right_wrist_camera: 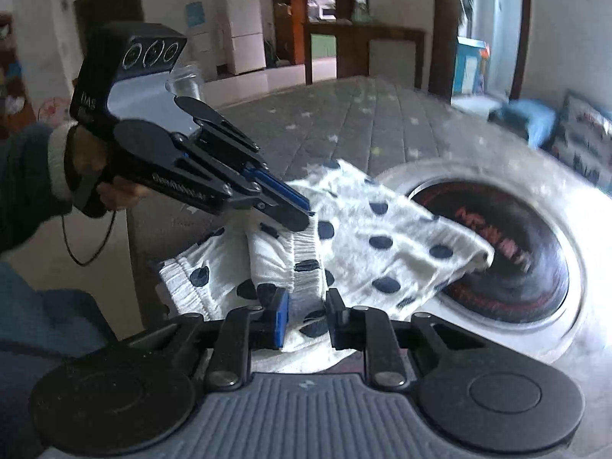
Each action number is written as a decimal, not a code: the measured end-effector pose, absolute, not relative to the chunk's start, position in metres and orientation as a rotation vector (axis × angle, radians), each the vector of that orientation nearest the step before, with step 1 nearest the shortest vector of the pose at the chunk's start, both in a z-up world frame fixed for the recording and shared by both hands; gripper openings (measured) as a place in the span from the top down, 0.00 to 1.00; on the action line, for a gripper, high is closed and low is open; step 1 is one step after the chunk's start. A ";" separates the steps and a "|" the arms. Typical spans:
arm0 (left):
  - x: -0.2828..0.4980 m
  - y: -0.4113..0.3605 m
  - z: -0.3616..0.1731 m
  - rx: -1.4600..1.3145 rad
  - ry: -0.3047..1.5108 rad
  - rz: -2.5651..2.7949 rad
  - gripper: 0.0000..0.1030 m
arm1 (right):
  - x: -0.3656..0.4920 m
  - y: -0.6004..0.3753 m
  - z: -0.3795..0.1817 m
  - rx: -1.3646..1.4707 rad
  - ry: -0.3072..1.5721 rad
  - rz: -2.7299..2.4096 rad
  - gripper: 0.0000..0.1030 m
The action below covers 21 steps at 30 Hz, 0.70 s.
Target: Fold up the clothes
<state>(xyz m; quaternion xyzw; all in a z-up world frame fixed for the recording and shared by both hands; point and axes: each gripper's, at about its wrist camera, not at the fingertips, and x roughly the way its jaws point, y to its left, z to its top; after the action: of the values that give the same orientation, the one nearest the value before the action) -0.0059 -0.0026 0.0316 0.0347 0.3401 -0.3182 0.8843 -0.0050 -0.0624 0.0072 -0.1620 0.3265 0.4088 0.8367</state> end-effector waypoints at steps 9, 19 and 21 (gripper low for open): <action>-0.071 0.031 0.054 -0.031 0.579 -0.742 0.90 | -0.048 -0.054 0.014 -0.582 0.511 0.908 0.81; -0.110 0.053 0.046 -0.036 0.618 -0.752 0.88 | -0.064 -0.052 0.014 -0.590 0.586 0.974 0.75; -0.112 0.056 0.051 -0.045 0.592 -0.756 0.81 | -0.062 -0.051 0.014 -0.571 0.585 0.974 0.75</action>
<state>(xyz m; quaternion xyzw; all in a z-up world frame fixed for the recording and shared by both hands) -0.1118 0.0559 0.0514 -0.0217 0.2848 -0.3635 0.8867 -0.0618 -0.0507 0.0143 -0.2667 0.2734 0.4548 0.8045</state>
